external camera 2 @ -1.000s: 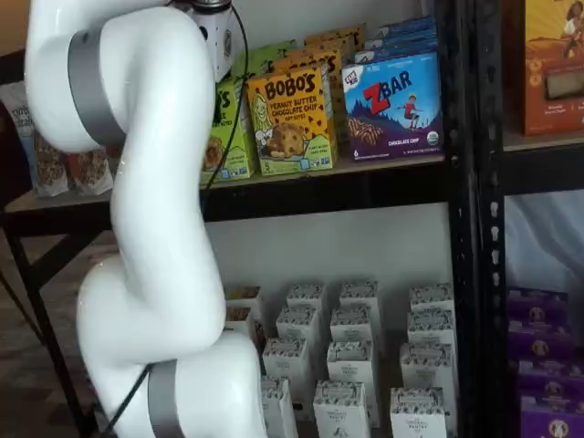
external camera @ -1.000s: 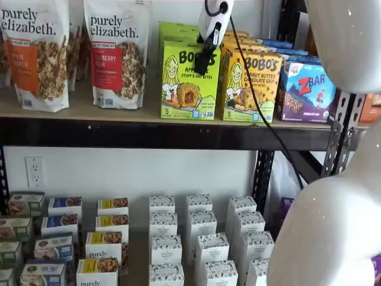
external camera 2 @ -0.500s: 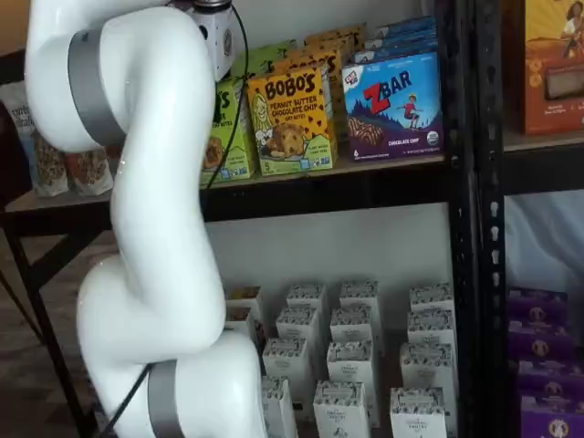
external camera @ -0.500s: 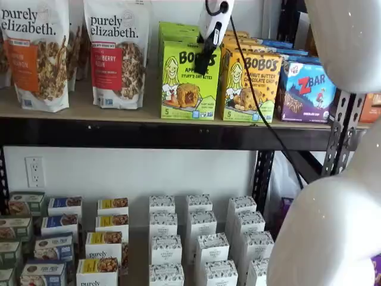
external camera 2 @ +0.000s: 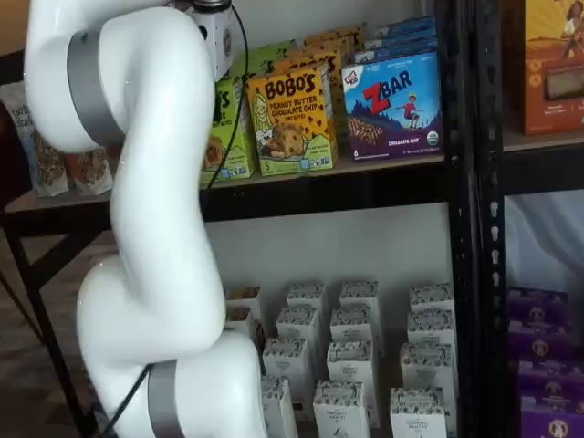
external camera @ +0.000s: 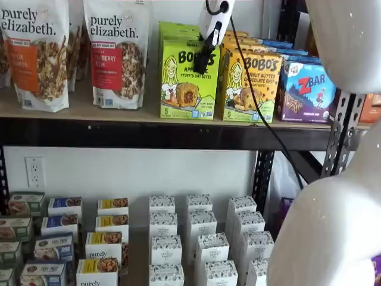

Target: Pick the green box on the top shelf, the fourth from the left

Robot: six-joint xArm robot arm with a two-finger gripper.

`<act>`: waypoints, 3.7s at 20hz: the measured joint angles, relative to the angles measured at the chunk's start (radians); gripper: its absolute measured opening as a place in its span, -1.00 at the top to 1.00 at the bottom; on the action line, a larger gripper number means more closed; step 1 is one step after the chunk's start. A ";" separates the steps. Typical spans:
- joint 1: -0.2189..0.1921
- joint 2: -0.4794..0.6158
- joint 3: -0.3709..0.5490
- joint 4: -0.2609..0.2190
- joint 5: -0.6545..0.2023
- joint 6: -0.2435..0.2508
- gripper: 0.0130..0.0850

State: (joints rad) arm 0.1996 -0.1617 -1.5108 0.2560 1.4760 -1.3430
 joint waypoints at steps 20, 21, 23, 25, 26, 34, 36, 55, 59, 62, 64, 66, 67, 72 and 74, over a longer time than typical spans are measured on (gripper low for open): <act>0.002 -0.011 0.003 -0.001 0.011 0.003 0.78; 0.001 -0.013 0.003 0.003 0.013 0.003 0.78; 0.000 -0.017 0.003 0.008 0.016 0.004 0.78; 0.001 -0.019 0.001 0.008 0.020 0.006 0.78; 0.001 -0.020 -0.001 0.008 0.023 0.006 0.78; 0.004 -0.018 -0.044 0.003 0.100 0.019 0.78; 0.004 -0.027 -0.049 0.009 0.116 0.022 0.78; -0.056 -0.175 -0.003 0.061 0.279 0.002 0.78; -0.077 -0.221 0.024 0.079 0.291 -0.008 0.78; -0.093 -0.263 0.051 0.090 0.302 -0.016 0.78; -0.099 -0.290 0.072 0.088 0.302 -0.021 0.78; -0.103 -0.312 0.092 0.082 0.299 -0.025 0.78; -0.104 -0.322 0.102 0.077 0.297 -0.028 0.78; -0.108 -0.390 0.186 0.060 0.242 -0.040 0.78; -0.106 -0.411 0.214 0.053 0.233 -0.042 0.78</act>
State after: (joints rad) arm 0.0933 -0.5728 -1.2966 0.3090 1.7089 -1.3851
